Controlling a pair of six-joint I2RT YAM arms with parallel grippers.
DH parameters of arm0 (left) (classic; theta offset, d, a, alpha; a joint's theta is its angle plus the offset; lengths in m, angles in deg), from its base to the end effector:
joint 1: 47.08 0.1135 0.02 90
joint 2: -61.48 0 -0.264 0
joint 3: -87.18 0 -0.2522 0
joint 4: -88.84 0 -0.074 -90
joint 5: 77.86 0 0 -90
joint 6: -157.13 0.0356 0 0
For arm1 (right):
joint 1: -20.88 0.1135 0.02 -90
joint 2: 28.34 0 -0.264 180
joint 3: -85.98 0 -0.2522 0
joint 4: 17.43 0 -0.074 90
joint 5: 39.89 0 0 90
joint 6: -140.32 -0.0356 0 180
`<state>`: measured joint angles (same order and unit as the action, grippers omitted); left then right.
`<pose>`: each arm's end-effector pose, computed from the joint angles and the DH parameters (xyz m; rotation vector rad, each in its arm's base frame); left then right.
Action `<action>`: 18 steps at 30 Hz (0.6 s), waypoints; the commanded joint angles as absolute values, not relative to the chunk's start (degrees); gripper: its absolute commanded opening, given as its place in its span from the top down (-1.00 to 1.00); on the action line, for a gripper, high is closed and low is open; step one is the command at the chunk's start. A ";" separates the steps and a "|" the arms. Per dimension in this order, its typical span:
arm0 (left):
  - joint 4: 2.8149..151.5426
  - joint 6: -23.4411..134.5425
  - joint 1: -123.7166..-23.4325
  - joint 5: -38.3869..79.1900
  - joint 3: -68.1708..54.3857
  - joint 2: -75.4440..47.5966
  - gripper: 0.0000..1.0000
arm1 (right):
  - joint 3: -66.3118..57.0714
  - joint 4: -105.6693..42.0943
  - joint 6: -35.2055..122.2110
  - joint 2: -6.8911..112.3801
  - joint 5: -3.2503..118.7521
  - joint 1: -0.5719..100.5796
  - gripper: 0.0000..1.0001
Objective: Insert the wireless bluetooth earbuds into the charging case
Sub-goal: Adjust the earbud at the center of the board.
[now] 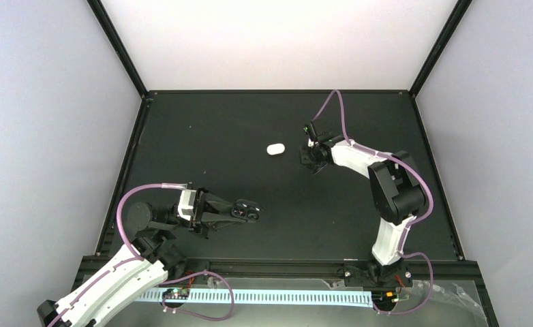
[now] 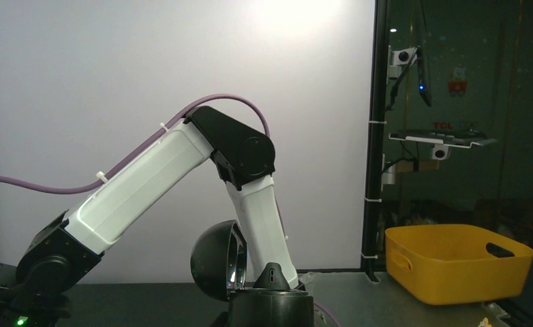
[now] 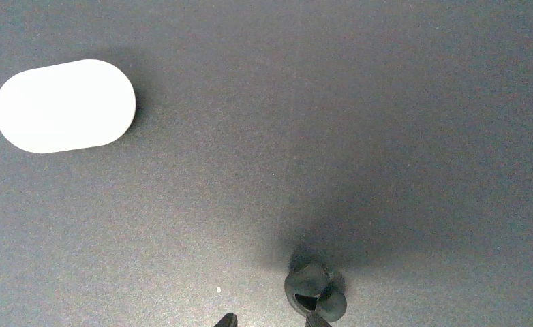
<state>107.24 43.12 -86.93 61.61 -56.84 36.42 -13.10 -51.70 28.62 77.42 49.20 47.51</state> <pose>0.0695 -0.0933 0.3207 0.9948 0.9564 -1.4038 0.3371 0.1684 0.1676 -0.1073 2.6274 0.2784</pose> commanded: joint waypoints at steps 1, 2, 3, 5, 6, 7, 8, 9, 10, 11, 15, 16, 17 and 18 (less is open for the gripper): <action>106.40 44.00 -87.18 61.28 -56.65 37.62 0.97 | -10.90 -52.60 29.49 79.02 48.24 47.33 0.49; 106.31 44.13 -87.22 61.32 -56.65 37.69 0.97 | -10.76 -52.78 29.42 79.25 47.83 47.33 0.49; 106.36 44.13 -87.24 61.21 -56.65 37.71 0.97 | -10.62 -52.81 29.45 79.39 47.53 47.33 0.49; 106.36 44.25 -87.16 61.23 -56.65 37.64 0.97 | -10.27 -52.90 29.73 79.81 47.59 47.25 0.49; 106.39 44.20 -87.15 61.21 -56.65 37.52 0.97 | -10.07 -52.94 29.81 80.12 47.87 47.24 0.49; 106.40 44.26 -87.22 61.19 -56.65 37.50 0.97 | -9.99 -52.84 29.88 80.32 48.24 47.24 0.49; 106.45 44.23 -87.24 61.22 -56.69 37.50 0.97 | -9.90 -52.88 29.83 80.56 48.48 47.20 0.49; 106.41 44.21 -87.21 61.22 -56.66 37.49 0.97 | -9.86 -52.91 29.77 80.73 48.59 47.24 0.49; 106.39 44.27 -87.16 61.12 -56.65 37.54 0.97 | -9.85 -52.83 29.68 80.86 48.71 47.24 0.49; 106.35 44.28 -87.17 61.10 -56.65 37.50 0.97 | -9.92 -52.81 29.59 81.01 48.75 47.24 0.49; 106.08 44.20 -87.21 61.13 -56.65 37.63 0.97 | -10.53 -52.51 28.42 80.59 46.99 47.16 0.49; 106.03 44.27 -87.20 61.13 -56.65 37.66 0.97 | -11.54 -51.51 27.51 79.44 46.31 47.04 0.49; 105.89 44.33 -87.21 61.04 -56.65 37.71 0.97 | -12.80 -50.38 26.13 78.05 46.15 46.73 0.49; 105.80 44.38 -87.19 60.95 -56.65 37.86 0.97 | -14.30 -49.30 24.15 76.55 46.31 46.22 0.49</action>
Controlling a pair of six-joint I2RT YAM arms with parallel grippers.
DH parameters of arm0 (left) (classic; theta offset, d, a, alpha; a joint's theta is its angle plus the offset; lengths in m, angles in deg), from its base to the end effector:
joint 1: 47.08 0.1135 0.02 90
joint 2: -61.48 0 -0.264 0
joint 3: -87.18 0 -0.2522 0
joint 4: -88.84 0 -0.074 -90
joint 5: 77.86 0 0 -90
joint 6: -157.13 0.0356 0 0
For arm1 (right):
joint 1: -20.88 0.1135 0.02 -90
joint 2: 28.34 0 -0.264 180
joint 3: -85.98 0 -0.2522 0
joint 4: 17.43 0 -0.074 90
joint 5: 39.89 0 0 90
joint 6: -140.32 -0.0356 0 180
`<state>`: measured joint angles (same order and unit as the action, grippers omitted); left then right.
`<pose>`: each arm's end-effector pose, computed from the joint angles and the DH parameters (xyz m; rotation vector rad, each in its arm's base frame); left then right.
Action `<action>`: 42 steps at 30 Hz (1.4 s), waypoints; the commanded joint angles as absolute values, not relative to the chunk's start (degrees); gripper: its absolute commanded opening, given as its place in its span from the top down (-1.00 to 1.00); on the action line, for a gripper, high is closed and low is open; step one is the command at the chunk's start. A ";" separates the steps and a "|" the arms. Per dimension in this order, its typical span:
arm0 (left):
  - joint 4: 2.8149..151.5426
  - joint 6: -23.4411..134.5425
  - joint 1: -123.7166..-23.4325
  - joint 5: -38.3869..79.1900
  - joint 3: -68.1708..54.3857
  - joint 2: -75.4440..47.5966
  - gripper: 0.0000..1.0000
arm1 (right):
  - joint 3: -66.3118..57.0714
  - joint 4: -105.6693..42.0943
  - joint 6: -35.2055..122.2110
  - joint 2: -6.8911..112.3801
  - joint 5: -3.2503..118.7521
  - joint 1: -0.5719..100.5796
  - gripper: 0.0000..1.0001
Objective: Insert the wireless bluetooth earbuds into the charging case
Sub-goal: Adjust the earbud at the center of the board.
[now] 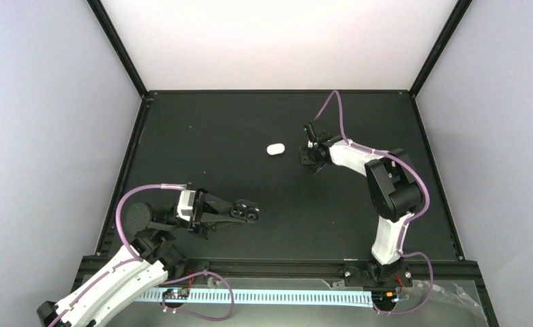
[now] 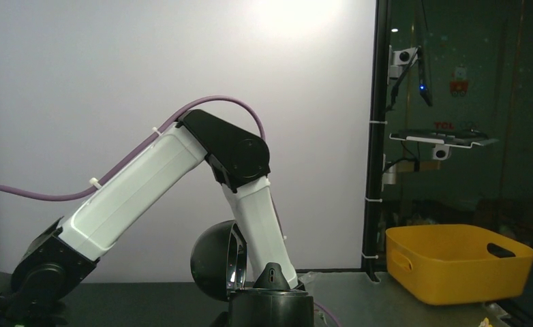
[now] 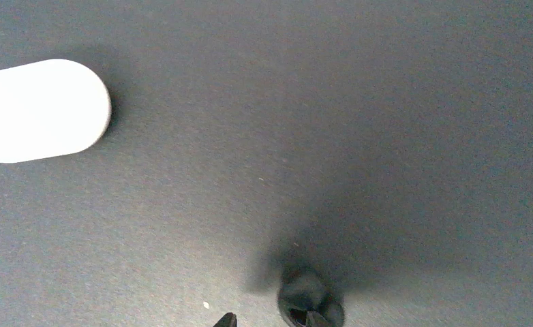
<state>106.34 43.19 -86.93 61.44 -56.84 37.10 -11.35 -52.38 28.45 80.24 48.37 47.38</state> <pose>0.0683 -0.0922 0.3205 0.9923 0.9606 -1.4026 0.3444 0.1705 0.1578 -0.0968 2.6530 0.2459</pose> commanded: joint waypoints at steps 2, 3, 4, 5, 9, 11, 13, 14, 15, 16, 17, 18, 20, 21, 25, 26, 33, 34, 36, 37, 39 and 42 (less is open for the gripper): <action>105.79 44.48 -87.22 60.77 -56.73 37.80 0.97 | -18.19 -46.64 19.38 73.05 47.67 44.99 0.49; 105.94 44.42 -87.22 60.75 -56.74 37.77 0.97 | -20.13 -44.91 16.79 71.80 48.71 44.41 0.48; 106.07 44.40 -87.19 60.74 -56.74 37.67 0.97 | -21.62 -43.40 14.68 70.96 49.87 43.87 0.47; 106.15 44.32 -87.18 60.75 -56.74 37.51 0.97 | -22.73 -42.03 12.90 70.48 51.06 43.46 0.44; 106.21 44.13 -87.24 61.03 -56.65 37.44 0.97 | -22.30 -40.72 10.51 71.56 54.58 43.38 0.30; 106.06 44.20 -87.21 61.01 -56.65 37.50 0.97 | -21.07 -41.55 10.70 72.43 54.09 43.38 0.24; 106.01 44.33 -87.22 61.01 -56.65 37.49 0.97 | -19.15 -43.78 11.81 73.69 53.14 43.41 0.20; 105.99 44.34 -87.22 61.04 -56.65 37.53 0.97 | -18.39 -44.65 12.27 74.27 52.77 43.39 0.17; 105.97 44.33 -87.20 60.96 -56.65 37.54 0.97 | -17.77 -45.43 12.60 74.73 52.23 43.49 0.14; 106.05 44.29 -87.21 60.92 -56.65 37.49 0.97 | -17.31 -46.16 12.86 75.10 51.55 43.61 0.12; 106.09 44.35 -87.22 60.92 -56.65 37.48 0.97 | -16.94 -46.94 13.00 75.37 50.72 43.70 0.09; 106.18 44.29 -87.22 60.94 -56.65 37.34 0.97 | -16.54 -47.64 13.11 75.76 49.90 43.80 0.07; 106.26 44.21 -87.23 60.86 -56.65 37.19 0.97 | -15.71 -48.94 13.35 76.62 48.17 43.97 0.04; 106.31 44.27 -87.16 60.89 -56.61 37.17 0.97 | -15.29 -49.54 13.46 77.13 47.54 44.03 0.04; 106.12 44.22 -87.24 60.93 -56.50 37.08 0.97 | -13.73 -50.87 13.96 79.27 46.73 44.37 0.05; 106.03 44.27 -87.22 60.92 -56.48 37.15 0.97 | -13.38 -50.94 14.06 79.59 46.70 44.50 0.06; 106.10 44.26 -87.19 61.00 -56.47 37.08 0.97 | -10.82 -52.26 14.84 81.97 45.85 45.28 0.15; 106.02 44.29 -87.22 60.95 -56.47 37.12 0.97 | -10.56 -52.47 15.08 82.23 45.69 45.30 0.18; 105.86 44.36 -87.19 60.89 -56.47 37.25 0.97 | -9.90 -53.07 15.60 82.59 45.21 45.50 0.25; 105.81 44.45 -87.24 60.84 -56.47 37.29 0.97 | -9.54 -53.38 15.94 82.85 44.87 45.61 0.29; 105.70 44.50 -87.23 60.75 -56.47 37.23 0.97 | -8.98 -54.21 16.70 83.30 44.04 46.06 0.32; 105.58 44.60 -87.24 60.75 -56.50 37.28 0.97 | -8.27 -55.52 18.01 83.98 42.53 46.53 0.33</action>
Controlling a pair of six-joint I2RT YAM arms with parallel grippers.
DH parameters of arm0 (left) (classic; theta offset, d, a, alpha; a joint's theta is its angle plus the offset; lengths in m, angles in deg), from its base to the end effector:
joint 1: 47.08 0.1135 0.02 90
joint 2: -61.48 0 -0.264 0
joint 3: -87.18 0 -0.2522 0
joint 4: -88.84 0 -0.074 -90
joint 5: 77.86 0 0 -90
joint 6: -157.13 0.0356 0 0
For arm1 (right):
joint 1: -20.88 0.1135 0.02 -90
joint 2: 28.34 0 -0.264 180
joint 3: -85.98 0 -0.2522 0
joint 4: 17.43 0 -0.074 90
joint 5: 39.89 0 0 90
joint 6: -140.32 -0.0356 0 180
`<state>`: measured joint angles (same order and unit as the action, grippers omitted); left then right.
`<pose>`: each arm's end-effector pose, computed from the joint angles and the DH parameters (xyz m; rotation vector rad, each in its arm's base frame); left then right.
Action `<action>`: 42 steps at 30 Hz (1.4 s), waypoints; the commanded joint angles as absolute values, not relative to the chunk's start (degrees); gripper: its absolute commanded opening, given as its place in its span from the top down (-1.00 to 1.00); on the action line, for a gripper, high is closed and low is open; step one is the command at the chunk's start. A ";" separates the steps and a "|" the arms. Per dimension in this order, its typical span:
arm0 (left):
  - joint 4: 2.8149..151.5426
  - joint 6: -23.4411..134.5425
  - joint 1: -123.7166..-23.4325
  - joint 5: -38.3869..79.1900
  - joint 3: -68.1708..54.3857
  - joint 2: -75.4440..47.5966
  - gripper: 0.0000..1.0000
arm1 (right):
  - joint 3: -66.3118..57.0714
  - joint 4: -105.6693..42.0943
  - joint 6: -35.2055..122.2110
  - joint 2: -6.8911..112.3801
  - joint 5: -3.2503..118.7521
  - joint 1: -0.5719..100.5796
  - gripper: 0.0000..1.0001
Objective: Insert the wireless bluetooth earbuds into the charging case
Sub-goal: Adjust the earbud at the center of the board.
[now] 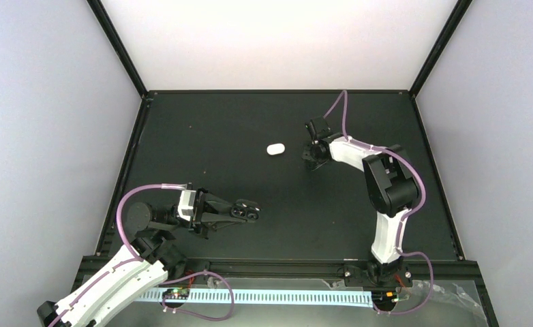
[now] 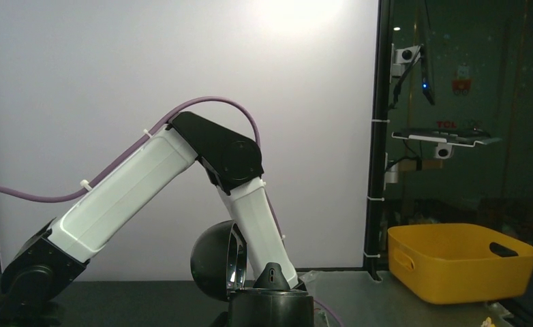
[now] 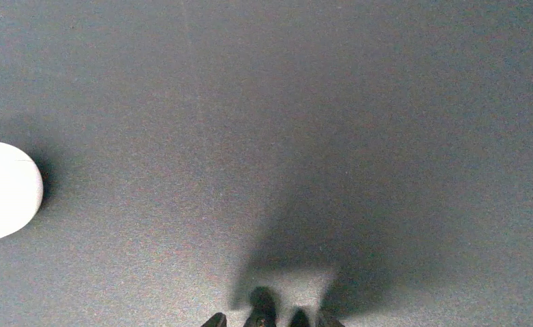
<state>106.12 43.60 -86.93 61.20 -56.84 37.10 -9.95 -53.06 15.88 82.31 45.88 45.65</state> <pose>0.0686 -0.0923 0.3202 0.9907 0.9614 -1.3959 0.3549 0.1609 0.1508 0.2497 2.6624 0.2409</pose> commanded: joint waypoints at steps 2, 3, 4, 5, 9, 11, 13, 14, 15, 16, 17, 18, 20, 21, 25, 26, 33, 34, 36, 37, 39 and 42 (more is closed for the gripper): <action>105.51 44.61 -87.24 60.71 -56.47 37.34 0.97 | -8.02 -56.24 18.75 84.47 41.94 46.62 0.35; 105.49 44.57 -87.23 60.67 -56.47 37.32 0.97 | -8.01 -56.38 19.03 84.61 41.73 46.67 0.37; 105.49 44.56 -87.23 60.66 -56.47 37.33 0.97 | -8.05 -56.49 19.28 84.82 41.66 46.71 0.39; 105.42 44.62 -87.22 60.67 -56.47 37.39 0.97 | -8.21 -56.46 19.43 84.91 41.67 46.66 0.42; 105.13 44.64 -87.16 60.68 -56.39 37.40 0.97 | -9.19 -55.86 20.26 84.51 41.61 46.69 0.50; 105.04 44.72 -87.24 60.59 -56.39 37.49 0.97 | -9.63 -55.64 20.76 83.79 41.43 46.71 0.52; 105.02 44.72 -87.24 60.57 -56.39 37.52 0.97 | -10.00 -55.54 21.31 82.71 41.18 46.80 0.54; 105.04 44.72 -87.19 60.57 -56.39 37.46 0.97 | -10.15 -55.44 21.58 82.08 41.13 46.80 0.55; 105.12 44.73 -87.18 60.68 -56.39 37.36 0.97 | -10.24 -55.49 21.97 81.30 41.01 46.80 0.56; 105.25 44.70 -87.16 60.66 -56.39 37.38 0.97 | -10.35 -55.53 22.40 80.50 41.02 46.96 0.57; 105.29 44.63 -87.21 60.70 -56.39 37.40 0.97 | -10.52 -55.49 23.01 79.49 40.91 47.22 0.57; 105.30 44.63 -87.24 60.71 -56.39 37.47 0.97 | -10.66 -55.39 23.92 78.50 40.99 47.56 0.58; 105.33 44.56 -87.22 60.72 -56.39 37.63 0.97 | -10.59 -55.75 26.47 76.92 41.54 48.64 0.58; 105.43 44.54 -87.20 60.74 -56.39 37.68 0.97 | -10.48 -55.80 28.33 76.23 42.40 49.43 0.58; 106.19 44.12 -87.24 60.96 -56.39 37.77 0.97 | -10.34 -56.28 38.69 73.89 45.40 53.49 0.58; 106.56 44.01 -87.27 61.00 -56.34 37.69 0.97 | -10.68 -56.06 41.44 73.12 45.59 54.86 0.58; 106.99 43.49 -87.23 62.53 -55.32 37.66 0.97 | -17.33 -53.40 57.74 65.06 43.37 61.83 0.55; 107.24 43.21 -87.31 62.83 -55.33 37.74 0.97 | -18.27 -53.43 59.36 64.11 43.20 62.22 0.54; 107.99 42.49 -87.27 63.38 -55.40 37.94 0.97 | -20.52 -53.72 62.44 62.41 42.20 63.43 0.53; 108.09 42.08 -87.31 63.64 -55.42 38.17 0.97 | -21.82 -53.71 63.73 61.71 41.57 64.04 0.53; 108.27 41.73 -87.28 63.86 -55.57 38.70 0.97 | -24.79 -53.26 65.74 60.37 40.32 65.00 0.52; 107.64 41.71 -87.48 63.91 -55.69 39.70 0.97 | -29.66 -51.50 67.08 58.51 41.11 65.80 0.51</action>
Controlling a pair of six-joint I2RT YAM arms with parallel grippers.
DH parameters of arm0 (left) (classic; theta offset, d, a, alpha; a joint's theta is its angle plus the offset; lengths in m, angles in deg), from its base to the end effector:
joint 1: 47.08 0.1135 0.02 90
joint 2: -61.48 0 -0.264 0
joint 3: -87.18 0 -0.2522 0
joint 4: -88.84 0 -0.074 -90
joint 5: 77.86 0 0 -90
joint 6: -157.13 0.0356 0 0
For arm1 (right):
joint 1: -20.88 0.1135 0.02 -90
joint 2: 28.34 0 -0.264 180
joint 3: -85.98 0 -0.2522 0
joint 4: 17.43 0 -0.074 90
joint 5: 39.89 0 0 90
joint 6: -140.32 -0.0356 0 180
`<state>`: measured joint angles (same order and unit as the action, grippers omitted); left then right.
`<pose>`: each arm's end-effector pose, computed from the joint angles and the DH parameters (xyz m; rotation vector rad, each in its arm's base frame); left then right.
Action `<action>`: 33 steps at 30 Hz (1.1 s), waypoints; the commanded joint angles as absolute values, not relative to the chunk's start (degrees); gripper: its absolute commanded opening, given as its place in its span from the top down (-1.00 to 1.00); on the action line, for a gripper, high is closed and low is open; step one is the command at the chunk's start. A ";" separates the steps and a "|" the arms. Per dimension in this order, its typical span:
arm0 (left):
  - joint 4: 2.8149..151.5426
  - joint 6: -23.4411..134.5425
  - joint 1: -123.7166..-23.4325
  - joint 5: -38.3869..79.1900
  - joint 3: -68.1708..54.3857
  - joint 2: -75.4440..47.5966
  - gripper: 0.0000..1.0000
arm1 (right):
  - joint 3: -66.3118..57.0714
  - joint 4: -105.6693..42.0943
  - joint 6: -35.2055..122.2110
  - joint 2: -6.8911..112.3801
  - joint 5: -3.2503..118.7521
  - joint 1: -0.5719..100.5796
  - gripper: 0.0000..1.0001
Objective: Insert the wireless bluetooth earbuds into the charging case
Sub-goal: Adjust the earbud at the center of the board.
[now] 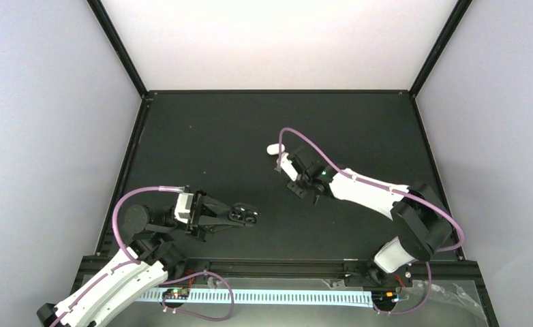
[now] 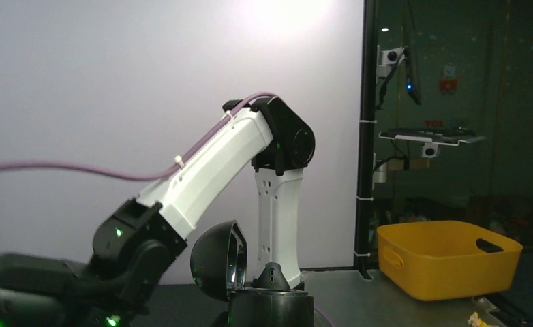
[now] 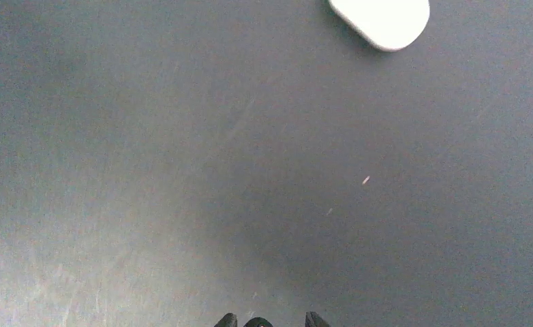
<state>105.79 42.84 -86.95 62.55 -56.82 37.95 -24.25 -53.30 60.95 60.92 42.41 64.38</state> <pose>0.0656 -0.0906 0.3208 1.0097 0.9531 -1.4142 0.2328 0.2144 0.2034 -1.1015 2.2722 0.0598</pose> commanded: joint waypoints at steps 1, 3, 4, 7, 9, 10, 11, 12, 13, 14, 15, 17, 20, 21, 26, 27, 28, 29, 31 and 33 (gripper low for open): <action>107.13 41.91 -87.55 63.83 -55.67 40.02 0.97 | -31.03 -50.85 67.17 57.82 41.55 66.09 0.50; 106.25 42.57 -87.89 63.24 -55.68 40.75 0.97 | -32.52 -50.16 67.74 57.29 42.55 66.80 0.50; 105.93 42.85 -88.08 62.99 -55.68 40.98 0.97 | -32.56 -50.10 67.87 57.46 42.75 67.22 0.49; 105.81 43.20 -88.55 62.53 -55.68 40.94 0.97 | -31.38 -50.53 67.90 59.79 43.84 68.12 0.48; 105.79 43.22 -88.65 62.42 -55.68 40.80 0.97 | -30.61 -50.90 67.69 61.80 44.47 68.89 0.48; 105.69 43.33 -88.82 62.28 -55.68 40.81 0.97 | -30.22 -51.06 67.54 62.77 45.05 69.31 0.48; 105.40 43.45 -88.94 62.22 -55.69 40.93 0.97 | -29.88 -51.19 67.35 63.66 45.71 69.59 0.47; 104.85 43.67 -89.05 62.04 -55.68 40.96 0.97 | -29.55 -51.43 67.10 64.58 46.45 69.94 0.47; 104.49 43.93 -89.11 61.92 -55.68 41.00 0.97 | -29.23 -51.61 66.91 65.36 47.02 70.26 0.47; 104.08 44.36 -89.29 61.68 -55.68 41.09 0.97 | -28.95 -51.87 66.73 66.01 47.68 70.47 0.46; 103.80 44.52 -89.36 61.55 -55.68 41.08 0.97 | -28.57 -52.18 66.53 66.62 48.22 70.61 0.45; 103.64 44.72 -89.44 61.50 -55.61 40.93 0.97 | -27.72 -52.87 66.15 67.80 49.24 70.83 0.40; 103.41 44.93 -89.66 61.45 -55.51 40.75 0.97 | -26.53 -54.03 65.28 68.85 50.10 71.02 0.20; 103.31 44.97 -89.66 61.47 -55.51 40.82 0.97 | -26.21 -54.24 64.84 68.75 49.94 71.05 0.14; 102.56 45.48 -90.00 61.02 -55.42 41.09 0.97 | -23.89 -55.78 60.97 64.55 45.92 71.13 0.04; 102.44 45.63 -90.04 60.93 -55.42 41.09 0.97 | -23.35 -56.18 59.50 63.09 44.91 71.04 0.03; 102.41 45.74 -90.05 60.78 -55.40 41.09 0.97 | -22.91 -56.42 57.80 61.55 43.61 70.99 0.03; 102.32 45.84 -90.05 60.64 -55.42 41.10 0.97 | -22.68 -56.64 55.63 59.87 42.21 71.05 0.03; 102.18 46.12 -90.07 60.38 -55.42 41.16 0.97 | -23.26 -56.44 49.81 56.15 38.79 70.91 0.02; 101.71 46.52 -90.10 60.03 -55.38 41.18 0.97 | -23.37 -57.50 41.46 53.15 35.82 70.63 0.01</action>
